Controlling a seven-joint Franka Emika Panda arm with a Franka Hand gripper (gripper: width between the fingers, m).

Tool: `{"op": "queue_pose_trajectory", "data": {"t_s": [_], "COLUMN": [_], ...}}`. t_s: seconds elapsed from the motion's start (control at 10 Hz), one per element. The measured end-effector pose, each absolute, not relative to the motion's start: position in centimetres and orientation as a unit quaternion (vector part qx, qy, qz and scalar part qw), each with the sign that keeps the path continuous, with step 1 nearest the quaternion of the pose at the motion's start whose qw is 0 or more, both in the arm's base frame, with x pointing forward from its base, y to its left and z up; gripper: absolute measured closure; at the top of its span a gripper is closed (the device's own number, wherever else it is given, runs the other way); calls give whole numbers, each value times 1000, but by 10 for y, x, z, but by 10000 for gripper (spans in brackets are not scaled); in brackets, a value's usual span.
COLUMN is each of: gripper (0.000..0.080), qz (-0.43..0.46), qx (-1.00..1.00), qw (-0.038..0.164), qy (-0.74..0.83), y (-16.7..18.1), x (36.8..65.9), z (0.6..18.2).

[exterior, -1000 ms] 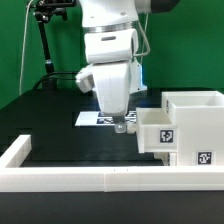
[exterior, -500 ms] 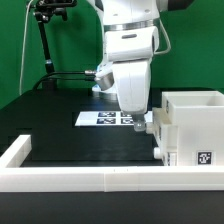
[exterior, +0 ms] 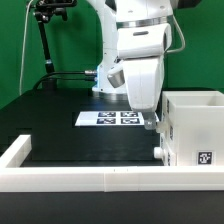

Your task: Assemble drawer

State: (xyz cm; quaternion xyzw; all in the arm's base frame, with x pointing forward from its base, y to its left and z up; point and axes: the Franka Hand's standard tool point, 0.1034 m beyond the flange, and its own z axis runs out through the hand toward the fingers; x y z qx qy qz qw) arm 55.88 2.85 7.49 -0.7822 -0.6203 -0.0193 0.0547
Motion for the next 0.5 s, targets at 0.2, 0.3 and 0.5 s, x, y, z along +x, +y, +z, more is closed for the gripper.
{"op": "queue_pose_trajectory", "data": {"t_s": [0.2, 0.3, 0.5], "gripper": [150, 150, 150], "qz": [-19, -19, -19], "qx": [-783, -783, -783], "qw": [55, 55, 55], "qy": [-620, -620, -619], "y": [28, 28, 28], "x": [559, 558, 558], "z": [74, 74, 74]}}
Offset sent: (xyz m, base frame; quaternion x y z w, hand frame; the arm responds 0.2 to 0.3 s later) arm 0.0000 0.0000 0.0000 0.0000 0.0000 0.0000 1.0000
